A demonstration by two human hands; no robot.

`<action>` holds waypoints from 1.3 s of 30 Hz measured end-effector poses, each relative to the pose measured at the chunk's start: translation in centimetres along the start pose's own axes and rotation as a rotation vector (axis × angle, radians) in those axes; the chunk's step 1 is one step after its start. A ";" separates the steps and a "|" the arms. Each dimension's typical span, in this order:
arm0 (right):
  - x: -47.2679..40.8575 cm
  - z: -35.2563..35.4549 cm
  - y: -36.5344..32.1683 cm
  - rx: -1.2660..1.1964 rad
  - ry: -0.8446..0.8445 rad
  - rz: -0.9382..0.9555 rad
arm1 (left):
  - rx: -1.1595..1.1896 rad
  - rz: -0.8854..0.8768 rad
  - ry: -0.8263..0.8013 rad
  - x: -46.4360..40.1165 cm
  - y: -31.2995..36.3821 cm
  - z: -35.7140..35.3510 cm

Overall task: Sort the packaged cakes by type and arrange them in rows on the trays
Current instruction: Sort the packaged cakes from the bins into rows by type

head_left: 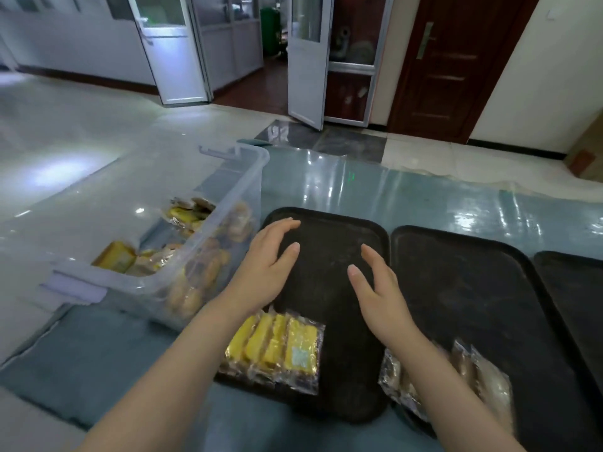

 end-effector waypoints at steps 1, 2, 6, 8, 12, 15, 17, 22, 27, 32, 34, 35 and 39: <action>-0.6 -1.2 -0.9 0.000 0.002 0.013 | -0.001 -0.005 -0.001 -0.5 -0.6 1.5; -1.1 -2.4 -1.9 0.000 0.001 0.025 | 0.002 -0.013 0.002 -0.9 -1.1 3.0; -3.4 -7.1 -5.7 -0.006 -0.009 0.075 | -0.028 -0.073 0.017 -3.3 -3.6 8.7; -4.7 -9.2 -7.5 0.000 0.000 0.104 | -0.039 -0.077 -0.005 -4.6 -5.1 11.2; -7.2 -13.3 -10.8 0.027 0.010 0.142 | -0.061 -0.069 -0.039 -6.7 -8.2 15.8; -8.9 -16.1 -13.1 0.068 -0.051 0.162 | -0.135 -0.056 -0.096 -8.6 -10.5 18.6; -10.2 -18.0 -14.4 0.109 -0.085 0.192 | -0.197 -0.028 -0.182 -10.0 -12.8 20.0; -13.0 -22.6 -16.3 0.244 -0.192 0.217 | -0.503 -0.037 -0.372 -12.8 -18.3 21.8; -16.6 -26.1 -18.0 0.488 -0.480 0.187 | -0.852 0.037 -0.477 -15.4 -22.1 23.5; -19.4 -29.4 -16.4 0.777 -0.789 0.017 | -1.111 0.170 -0.678 -16.5 -24.5 23.8; -19.7 -30.5 -15.7 0.917 -0.922 -0.067 | -1.151 0.220 -0.750 -16.4 -25.3 23.5; -19.9 -30.9 -15.6 0.965 -0.986 -0.111 | -1.176 0.242 -0.775 -16.4 -25.7 23.4; -20.7 -32.4 -16.0 1.034 -1.106 -0.182 | -1.213 0.281 -0.843 -16.5 -27.6 22.7</action>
Point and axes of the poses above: each hand's wrist, its own x-axis away from the middle knuckle, its own z-axis out of the back of the hand, y = z × x, the point moved 1 cm from there along -x, towards the middle knuckle, and after that the axes turned 7 degrees about z, right-handed, at the moved point
